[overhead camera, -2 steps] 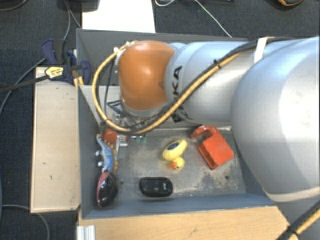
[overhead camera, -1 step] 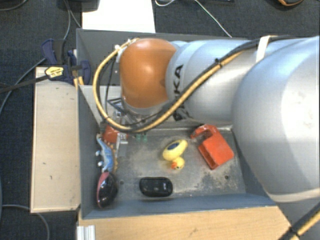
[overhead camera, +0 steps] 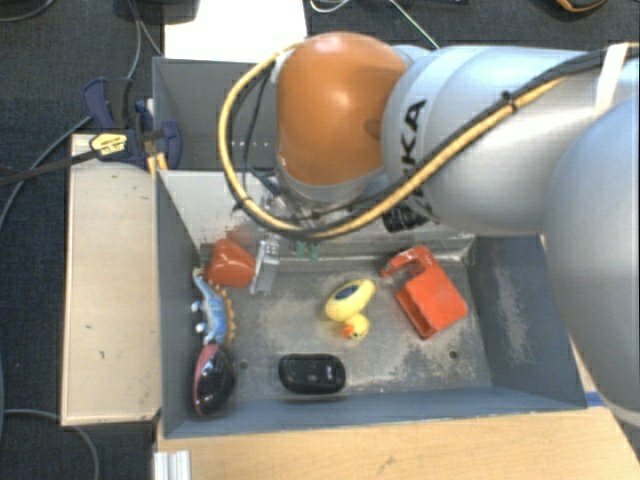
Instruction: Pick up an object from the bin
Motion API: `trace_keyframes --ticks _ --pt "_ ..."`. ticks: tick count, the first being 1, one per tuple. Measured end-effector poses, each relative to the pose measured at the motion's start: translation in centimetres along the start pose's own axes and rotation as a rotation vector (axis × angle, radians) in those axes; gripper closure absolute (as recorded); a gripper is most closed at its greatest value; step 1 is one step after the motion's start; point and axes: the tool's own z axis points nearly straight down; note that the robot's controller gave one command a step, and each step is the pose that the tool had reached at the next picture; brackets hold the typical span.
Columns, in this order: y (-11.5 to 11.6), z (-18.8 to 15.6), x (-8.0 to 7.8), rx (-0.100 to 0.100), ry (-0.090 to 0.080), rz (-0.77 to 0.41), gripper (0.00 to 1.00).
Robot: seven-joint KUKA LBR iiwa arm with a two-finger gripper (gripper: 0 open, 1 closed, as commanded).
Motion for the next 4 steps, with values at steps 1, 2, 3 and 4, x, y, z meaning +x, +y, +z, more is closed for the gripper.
trace_keyframes --ticks 1,2,3,4 --pt "-5.7 11.2 0.1 0.001 0.001 -0.254 0.0" --pt "-2.2 7.5 -1.1 -0.003 -0.004 -0.212 0.0" --pt "-10.8 10.3 -3.3 0.001 0.0 -0.402 0.0" --pt "-11.9 16.4 1.8 -0.004 -0.004 -0.254 0.0"
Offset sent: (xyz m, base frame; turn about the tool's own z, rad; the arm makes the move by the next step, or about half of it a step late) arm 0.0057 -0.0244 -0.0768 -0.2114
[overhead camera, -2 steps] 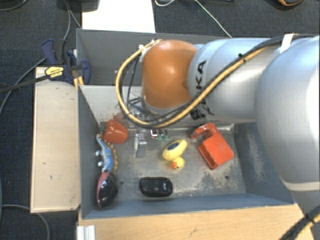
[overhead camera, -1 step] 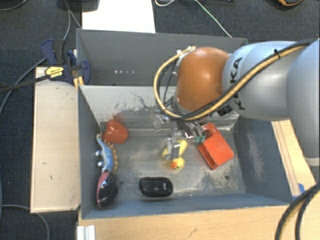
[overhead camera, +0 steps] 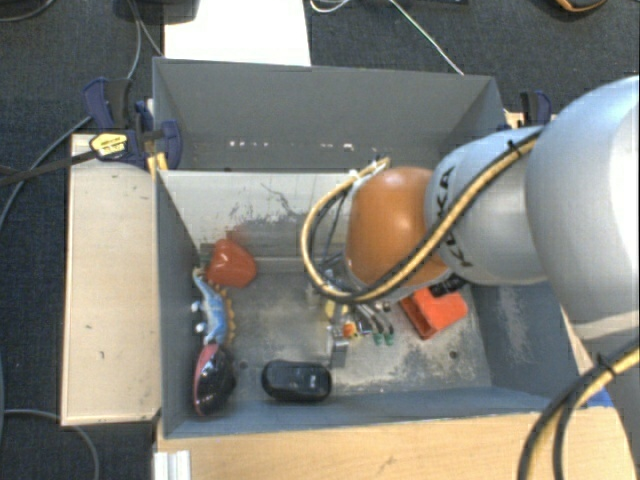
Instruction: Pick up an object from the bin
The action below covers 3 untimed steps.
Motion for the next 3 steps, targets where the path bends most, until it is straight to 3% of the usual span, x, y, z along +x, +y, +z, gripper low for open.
trace_keyframes --ticks 1,2,3 --pt "-8.9 -2.7 0.6 0.003 -0.001 -0.166 0.0" --pt "-5.9 -1.0 -2.3 -0.001 -0.004 0.083 1.0" --pt "-5.9 -1.0 -2.3 -0.001 -0.004 0.084 1.0"
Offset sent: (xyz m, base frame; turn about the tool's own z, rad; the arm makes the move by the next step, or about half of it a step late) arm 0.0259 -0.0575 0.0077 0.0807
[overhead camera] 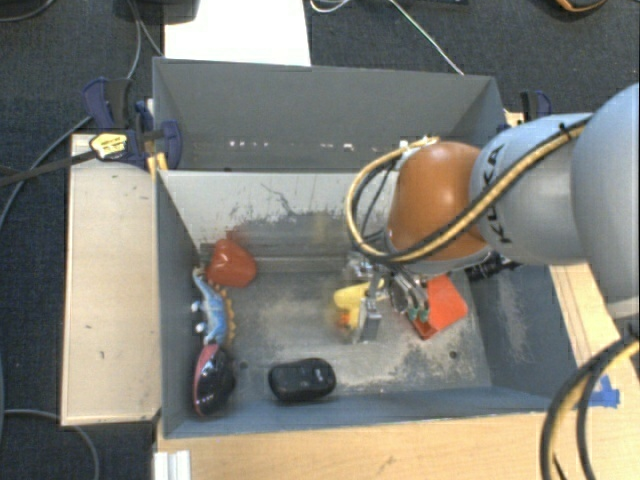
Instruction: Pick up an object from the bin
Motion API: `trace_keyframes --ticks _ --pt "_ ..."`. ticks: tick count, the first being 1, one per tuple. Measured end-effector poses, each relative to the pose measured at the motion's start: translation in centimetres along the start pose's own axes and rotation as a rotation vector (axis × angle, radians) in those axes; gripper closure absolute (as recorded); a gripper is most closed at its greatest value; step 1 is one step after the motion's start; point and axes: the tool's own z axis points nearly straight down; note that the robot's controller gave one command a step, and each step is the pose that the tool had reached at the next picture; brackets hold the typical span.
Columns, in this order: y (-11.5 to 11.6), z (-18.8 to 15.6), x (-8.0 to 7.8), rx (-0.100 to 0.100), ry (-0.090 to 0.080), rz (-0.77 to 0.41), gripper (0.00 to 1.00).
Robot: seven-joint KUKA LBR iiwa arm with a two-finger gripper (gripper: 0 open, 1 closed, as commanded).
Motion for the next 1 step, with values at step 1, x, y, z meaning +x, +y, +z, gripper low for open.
trace_keyframes --ticks 1 --pt "-1.02 0.57 -1.13 -0.004 -0.002 -0.016 1.0"
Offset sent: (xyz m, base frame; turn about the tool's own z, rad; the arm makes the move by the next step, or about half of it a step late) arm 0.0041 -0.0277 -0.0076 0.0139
